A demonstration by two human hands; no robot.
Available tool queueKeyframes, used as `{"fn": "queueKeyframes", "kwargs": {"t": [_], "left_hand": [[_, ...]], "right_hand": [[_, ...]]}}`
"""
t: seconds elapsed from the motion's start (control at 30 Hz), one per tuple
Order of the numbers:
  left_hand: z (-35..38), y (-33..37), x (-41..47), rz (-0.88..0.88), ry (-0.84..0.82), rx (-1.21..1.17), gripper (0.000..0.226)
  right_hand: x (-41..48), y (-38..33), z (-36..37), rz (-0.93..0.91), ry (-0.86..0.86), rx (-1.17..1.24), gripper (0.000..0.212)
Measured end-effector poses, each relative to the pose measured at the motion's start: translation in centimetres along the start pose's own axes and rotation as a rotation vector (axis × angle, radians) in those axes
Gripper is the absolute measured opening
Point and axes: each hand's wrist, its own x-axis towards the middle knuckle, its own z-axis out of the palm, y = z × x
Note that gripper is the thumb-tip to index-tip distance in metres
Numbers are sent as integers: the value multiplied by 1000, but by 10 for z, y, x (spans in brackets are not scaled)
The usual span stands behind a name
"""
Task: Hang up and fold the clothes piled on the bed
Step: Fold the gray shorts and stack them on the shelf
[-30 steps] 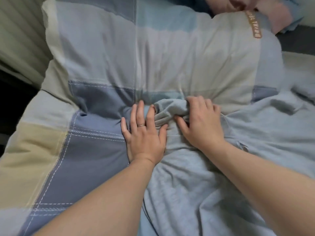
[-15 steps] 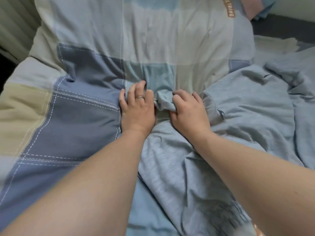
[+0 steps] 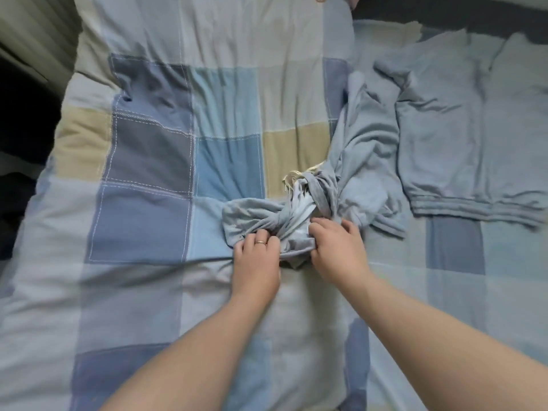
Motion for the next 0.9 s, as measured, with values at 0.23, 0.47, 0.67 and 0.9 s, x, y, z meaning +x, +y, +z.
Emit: {"fn": "queueKeyframes", "kwargs": {"t": [0.23,0.47,0.67,0.9], "left_hand": [[1,60,-108,85,-374,-69,30],[-24,102,-208,272,-729,-44,27],[-40,142,-272,335,-805,132,33],[-29,238,-358,353,-683,170,33]], "right_hand": [[-122,21,-5,176,-158,-73,14],[-289,41,-8,459,-197,72,4],[-417,56,1,620,-146,170,24],[-554,109,19,700,94,411,21]]}}
